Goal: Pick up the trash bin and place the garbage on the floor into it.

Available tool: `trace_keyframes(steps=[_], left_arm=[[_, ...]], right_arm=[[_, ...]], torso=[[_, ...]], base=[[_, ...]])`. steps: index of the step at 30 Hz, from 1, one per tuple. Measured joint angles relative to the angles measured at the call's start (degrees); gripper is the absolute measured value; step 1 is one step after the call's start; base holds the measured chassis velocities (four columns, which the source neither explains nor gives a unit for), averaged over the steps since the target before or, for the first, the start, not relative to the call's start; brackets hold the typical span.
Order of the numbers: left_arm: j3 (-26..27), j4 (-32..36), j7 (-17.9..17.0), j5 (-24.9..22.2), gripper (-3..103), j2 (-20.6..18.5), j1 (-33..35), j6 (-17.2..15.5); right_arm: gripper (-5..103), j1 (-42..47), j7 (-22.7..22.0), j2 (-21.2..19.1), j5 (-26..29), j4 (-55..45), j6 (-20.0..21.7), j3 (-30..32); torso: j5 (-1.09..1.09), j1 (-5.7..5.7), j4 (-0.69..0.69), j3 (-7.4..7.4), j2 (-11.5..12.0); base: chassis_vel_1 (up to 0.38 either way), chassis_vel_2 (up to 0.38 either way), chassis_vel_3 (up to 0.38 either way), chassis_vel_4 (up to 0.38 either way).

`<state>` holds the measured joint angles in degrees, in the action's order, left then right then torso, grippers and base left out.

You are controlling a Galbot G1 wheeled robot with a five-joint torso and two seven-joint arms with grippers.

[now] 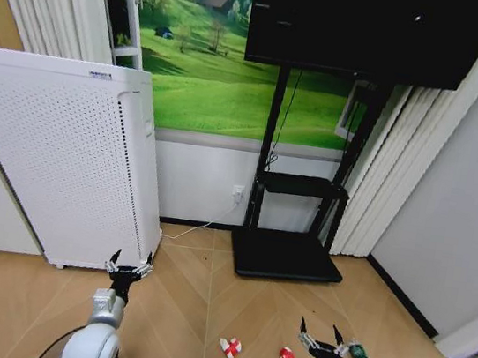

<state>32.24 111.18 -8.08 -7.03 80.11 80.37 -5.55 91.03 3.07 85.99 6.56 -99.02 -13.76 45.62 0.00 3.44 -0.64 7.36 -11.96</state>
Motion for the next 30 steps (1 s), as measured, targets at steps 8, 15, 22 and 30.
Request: trace_keyframes(steps=[8,15,22,30], left_arm=[[-0.01,-0.05,0.03,0.16,100,0.09,-0.06,0.27],[-0.02,0.36,0.05,0.56,100,0.11,0.10,0.33],[-0.02,0.39,0.05,0.88,100,0.25,0.25,0.38],[0.22,1.37,0.41,1.07,100,0.28,0.72,3.33]], right_arm=[[100,-0.08,-0.03,-0.06,-0.01,0.04,0.01,0.02],[100,-0.16,-0.06,-0.04,0.00,0.18,0.03,-0.01],[100,-0.07,-0.07,-0.12,0.01,0.30,0.02,0.04],[100,-0.12,-0.23,-0.13,0.24,0.46,-0.47,0.08]], torso=[[0.00,-0.47,0.00,-1.16,1.63],[0.00,-0.73,0.00,-2.77,3.50],[0.01,-0.99,0.00,-4.14,5.12],[0.00,-1.17,0.00,-5.43,6.57]], base=[[0.000,0.000,0.000,0.000],[0.000,0.000,0.000,0.000],[0.000,0.000,0.000,0.000],[0.000,0.000,0.000,0.000]])
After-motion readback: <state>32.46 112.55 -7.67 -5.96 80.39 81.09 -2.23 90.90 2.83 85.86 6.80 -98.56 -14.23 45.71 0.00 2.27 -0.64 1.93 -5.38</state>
